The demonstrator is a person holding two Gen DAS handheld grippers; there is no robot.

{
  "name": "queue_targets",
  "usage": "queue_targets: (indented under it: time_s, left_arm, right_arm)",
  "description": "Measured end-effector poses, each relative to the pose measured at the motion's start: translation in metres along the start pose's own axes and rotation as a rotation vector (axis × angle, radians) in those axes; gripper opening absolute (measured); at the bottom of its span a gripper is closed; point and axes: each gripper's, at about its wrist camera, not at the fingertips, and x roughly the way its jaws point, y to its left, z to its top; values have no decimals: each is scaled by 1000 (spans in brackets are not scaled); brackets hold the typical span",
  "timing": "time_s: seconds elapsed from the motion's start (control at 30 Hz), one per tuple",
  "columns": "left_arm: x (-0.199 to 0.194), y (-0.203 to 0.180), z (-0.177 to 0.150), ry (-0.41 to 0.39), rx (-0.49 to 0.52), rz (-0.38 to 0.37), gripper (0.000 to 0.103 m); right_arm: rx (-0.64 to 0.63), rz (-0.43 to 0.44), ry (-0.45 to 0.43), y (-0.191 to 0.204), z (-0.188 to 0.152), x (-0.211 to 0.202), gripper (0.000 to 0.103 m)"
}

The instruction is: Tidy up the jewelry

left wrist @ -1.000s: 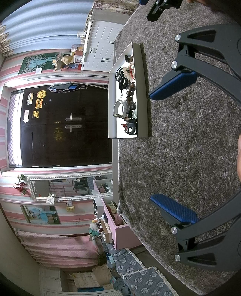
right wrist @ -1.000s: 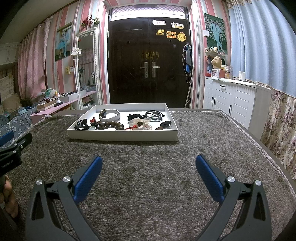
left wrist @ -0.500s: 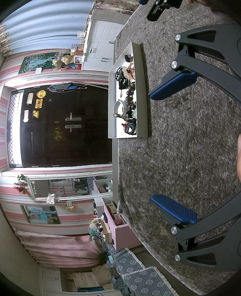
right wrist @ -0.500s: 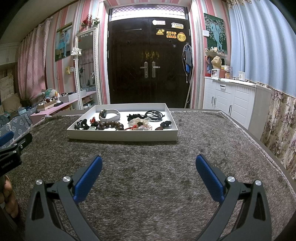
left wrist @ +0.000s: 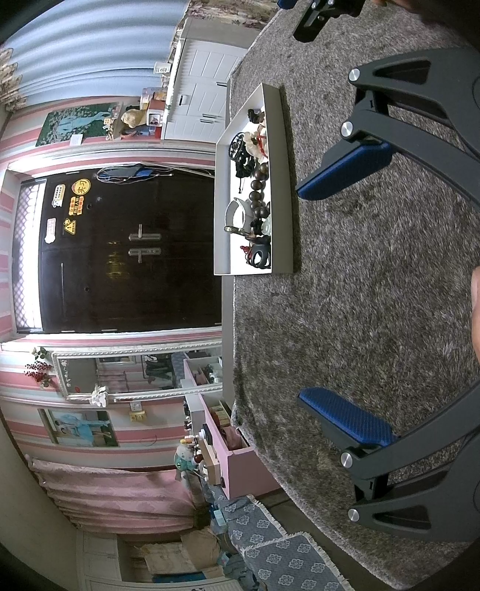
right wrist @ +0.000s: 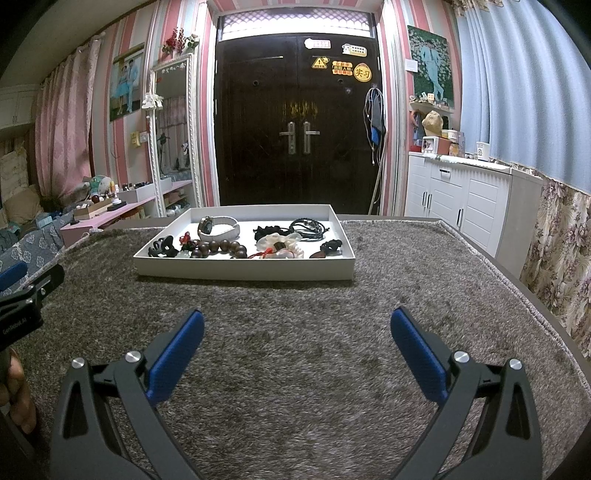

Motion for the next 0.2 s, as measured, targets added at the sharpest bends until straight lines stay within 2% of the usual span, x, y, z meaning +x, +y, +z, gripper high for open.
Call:
queue_targets:
  time_s: [0.2]
  left_arm:
    - [0,0,0,0,1,0,100]
  right_arm:
    - [-1,-1,2,0,0,0,101]
